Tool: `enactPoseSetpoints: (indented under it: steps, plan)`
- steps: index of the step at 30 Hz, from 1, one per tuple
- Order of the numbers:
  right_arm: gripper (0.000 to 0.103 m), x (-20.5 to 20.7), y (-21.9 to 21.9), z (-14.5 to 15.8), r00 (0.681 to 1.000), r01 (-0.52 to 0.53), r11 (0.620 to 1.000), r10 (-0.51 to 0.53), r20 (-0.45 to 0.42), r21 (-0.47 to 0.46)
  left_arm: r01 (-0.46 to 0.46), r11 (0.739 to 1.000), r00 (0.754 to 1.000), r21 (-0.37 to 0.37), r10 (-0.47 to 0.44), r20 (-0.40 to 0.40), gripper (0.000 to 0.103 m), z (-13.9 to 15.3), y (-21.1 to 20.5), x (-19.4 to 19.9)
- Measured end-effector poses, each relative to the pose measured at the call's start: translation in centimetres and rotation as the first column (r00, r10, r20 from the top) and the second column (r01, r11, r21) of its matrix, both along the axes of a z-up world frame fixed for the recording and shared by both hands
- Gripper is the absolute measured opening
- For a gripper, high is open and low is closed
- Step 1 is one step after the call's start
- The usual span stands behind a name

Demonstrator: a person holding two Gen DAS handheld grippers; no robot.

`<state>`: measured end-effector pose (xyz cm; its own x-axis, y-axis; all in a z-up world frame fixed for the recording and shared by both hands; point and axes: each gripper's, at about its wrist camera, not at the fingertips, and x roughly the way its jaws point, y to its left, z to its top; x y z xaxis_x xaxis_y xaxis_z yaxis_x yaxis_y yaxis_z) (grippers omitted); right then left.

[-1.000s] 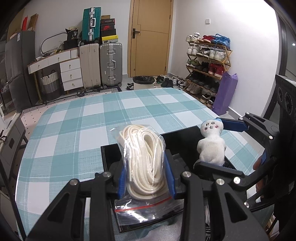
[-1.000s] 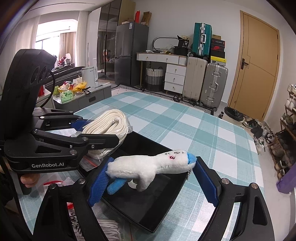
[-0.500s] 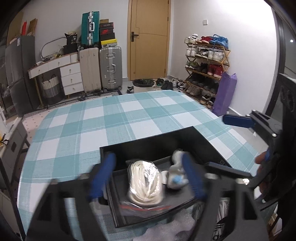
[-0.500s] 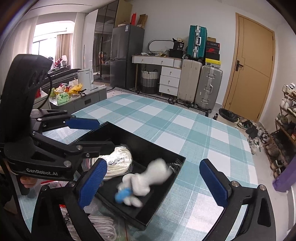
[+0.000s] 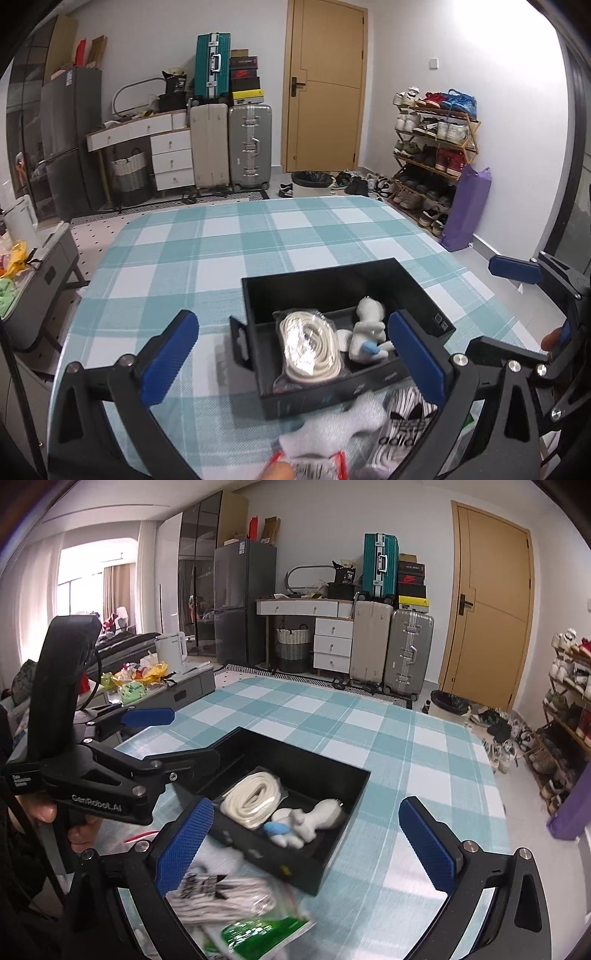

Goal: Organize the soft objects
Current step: 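Withdraw both tools from the box toward the remaining items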

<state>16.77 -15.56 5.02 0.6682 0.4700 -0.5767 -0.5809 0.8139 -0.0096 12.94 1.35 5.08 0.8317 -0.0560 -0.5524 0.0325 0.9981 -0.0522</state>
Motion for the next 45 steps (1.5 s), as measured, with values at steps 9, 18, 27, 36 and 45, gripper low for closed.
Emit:
enactPoseSetpoints:
  steps: [9,18,27,36,45]
  plan:
    - [0.102,-2.2,-0.1,-0.6,1.000,0.015,1.000,-0.015,-0.022,0.015,-0.043,0.997,0.999,0.058,0.043,0.000,0.103,-1.1,-0.2,-2.8]
    - [0.102,-3.5,-0.5,-1.3,0.998,0.034,0.999,-0.033,-0.047,0.023,-0.044,0.998,0.999,0.042,0.044,-0.003,0.103,-1.6,-0.6,-4.8]
    - [0.102,-4.8,-1.2,-2.2,0.996,0.049,0.999,-0.047,-0.070,0.025,-0.028,0.997,1.000,0.071,0.029,-0.008,0.103,-2.2,-1.4,-6.7]
    - [0.102,-6.2,-1.9,-3.7,0.993,0.052,0.999,-0.051,-0.107,0.007,0.048,0.995,0.998,0.088,-0.045,-0.045,0.103,-3.3,-2.3,-8.5]
    - [0.102,-6.6,-2.4,-5.1,0.987,0.068,0.998,-0.065,-0.147,0.014,0.044,0.996,0.996,0.080,-0.037,-0.086,0.103,-4.5,-2.3,-8.6]
